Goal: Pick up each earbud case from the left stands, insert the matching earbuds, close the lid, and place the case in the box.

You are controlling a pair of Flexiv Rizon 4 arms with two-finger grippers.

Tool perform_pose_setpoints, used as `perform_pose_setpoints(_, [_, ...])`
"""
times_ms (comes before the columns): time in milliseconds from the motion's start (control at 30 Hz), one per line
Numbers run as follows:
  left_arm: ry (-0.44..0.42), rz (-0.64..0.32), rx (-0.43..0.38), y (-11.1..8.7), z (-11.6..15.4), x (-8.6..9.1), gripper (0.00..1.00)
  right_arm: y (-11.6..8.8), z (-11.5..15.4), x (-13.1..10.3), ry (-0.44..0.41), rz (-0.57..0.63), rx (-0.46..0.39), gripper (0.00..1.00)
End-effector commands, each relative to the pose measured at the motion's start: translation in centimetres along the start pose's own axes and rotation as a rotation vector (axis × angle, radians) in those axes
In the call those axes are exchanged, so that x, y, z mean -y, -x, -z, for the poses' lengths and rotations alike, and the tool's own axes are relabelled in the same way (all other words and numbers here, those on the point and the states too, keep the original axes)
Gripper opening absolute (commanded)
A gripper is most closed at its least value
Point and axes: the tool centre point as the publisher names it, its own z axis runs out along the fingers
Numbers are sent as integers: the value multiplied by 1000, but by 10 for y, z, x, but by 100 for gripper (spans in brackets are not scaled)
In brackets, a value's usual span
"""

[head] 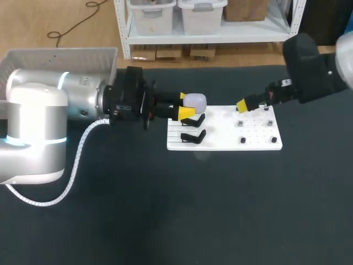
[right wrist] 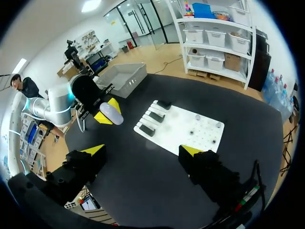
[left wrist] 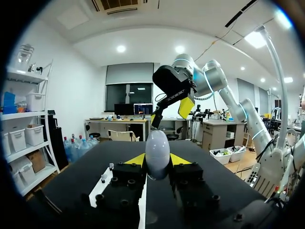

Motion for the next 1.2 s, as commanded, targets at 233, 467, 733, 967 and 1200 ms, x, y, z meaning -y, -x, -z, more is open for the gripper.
perform_pose_setpoints(233, [2,-2,3,-1,-1,0,0,11,-26,-17,45,42,-53,100])
perform_pose_setpoints(467, [2,-2,3,-1,-1,0,0,18,-38,-23,52,58,-74,100])
perform_pose_setpoints(733, [2,-2,3,-1,-1,0,0,22,-53,-27,67,66,-104,100])
perform_pose_setpoints(967, [2,-2,3,-1,-1,0,0,26,-64,-33,88,72,-115,100])
perform_pose_setpoints(1200, [2,-2,3,-1,-1,0,0,26,-72,-34,98,72,-131,100])
